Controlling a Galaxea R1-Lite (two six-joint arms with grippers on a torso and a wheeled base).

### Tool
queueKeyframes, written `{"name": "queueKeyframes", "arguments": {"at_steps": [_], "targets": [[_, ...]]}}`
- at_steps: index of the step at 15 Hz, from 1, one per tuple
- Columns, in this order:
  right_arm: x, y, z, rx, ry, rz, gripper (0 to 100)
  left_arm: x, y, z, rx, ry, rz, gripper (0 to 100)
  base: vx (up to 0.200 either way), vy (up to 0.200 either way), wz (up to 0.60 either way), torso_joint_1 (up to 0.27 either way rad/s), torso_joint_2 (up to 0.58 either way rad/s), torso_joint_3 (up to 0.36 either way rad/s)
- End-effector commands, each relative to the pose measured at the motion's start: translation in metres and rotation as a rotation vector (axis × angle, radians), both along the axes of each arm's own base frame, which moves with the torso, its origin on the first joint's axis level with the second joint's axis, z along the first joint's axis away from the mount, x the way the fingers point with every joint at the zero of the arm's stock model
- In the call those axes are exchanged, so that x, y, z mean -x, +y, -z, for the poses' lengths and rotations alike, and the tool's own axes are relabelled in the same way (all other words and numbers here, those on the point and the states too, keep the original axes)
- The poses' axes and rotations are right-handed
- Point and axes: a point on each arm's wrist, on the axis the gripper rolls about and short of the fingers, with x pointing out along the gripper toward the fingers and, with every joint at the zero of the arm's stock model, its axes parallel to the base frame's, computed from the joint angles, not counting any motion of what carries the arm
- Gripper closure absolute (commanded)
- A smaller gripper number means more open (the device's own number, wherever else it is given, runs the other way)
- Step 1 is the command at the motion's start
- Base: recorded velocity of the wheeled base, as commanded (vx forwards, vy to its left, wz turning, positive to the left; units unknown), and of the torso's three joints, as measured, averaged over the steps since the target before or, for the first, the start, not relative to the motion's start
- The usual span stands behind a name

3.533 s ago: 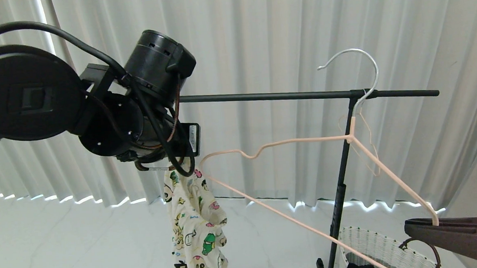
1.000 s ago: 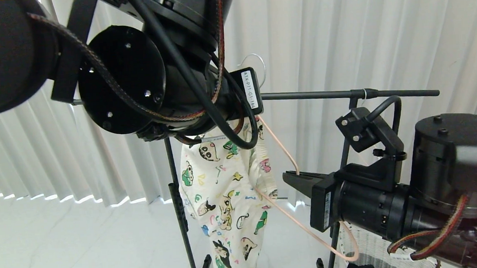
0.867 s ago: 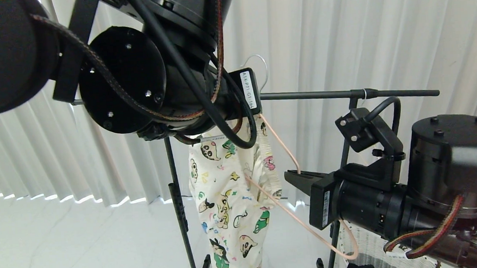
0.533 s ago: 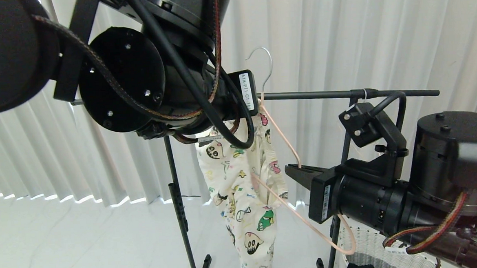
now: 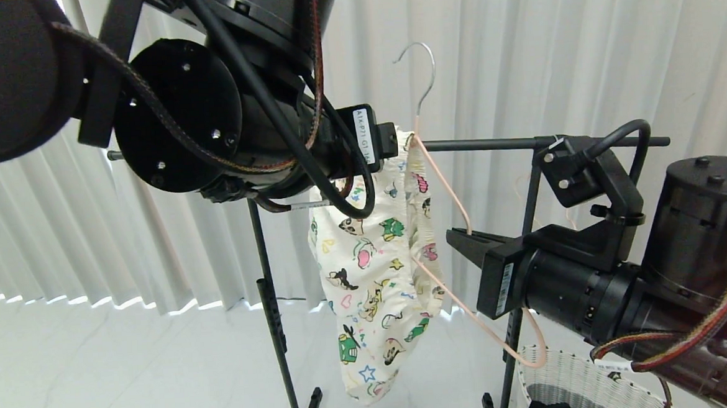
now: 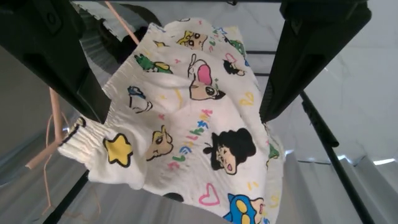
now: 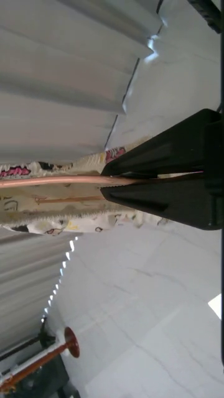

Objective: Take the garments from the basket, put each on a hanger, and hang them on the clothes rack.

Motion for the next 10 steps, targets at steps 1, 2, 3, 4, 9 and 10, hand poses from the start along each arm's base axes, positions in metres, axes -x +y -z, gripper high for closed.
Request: {"name": "queueKeyframes", "arguments": {"at_steps": [1,2,3,4,9,10], "targets": [[0.0,-0.004,-0.003,0.007,-0.02,0.006,100,0.004,0.005,-0.002,0.003,-0.002,0.002,0,0.0,0.0,0.0,0.0,0.0,0.0],[-0.001,-0.009,-0.005,0.026,-0.046,0.014,100,0.013,0.014,-0.002,-0.012,0.004,0.009,0,0.0,0.0,0.0,0.0,0.0,0.0],[-0.002,-0.012,-0.008,0.026,-0.059,0.02,100,0.021,0.023,0.005,-0.043,0.025,0.015,0,0.0,0.0,0.0,0.0,0.0,0.0],[-0.002,-0.014,-0.01,0.027,-0.072,0.021,100,0.029,0.033,0.015,-0.078,0.051,0.017,0,0.0,0.0,0.0,0.0,0.0,0.0],[0.001,-0.048,0.002,0.1,-0.098,-0.068,100,0.054,0.084,0.018,-0.123,0.074,0.072,0,0.0,0.0,0.0,0.0,0.0,0.0],[0.003,-0.054,0.005,0.108,-0.092,-0.079,100,0.06,0.092,0.013,-0.105,0.072,0.142,0,0.0,0.0,0.0,0.0,0.0,0.0]]}}
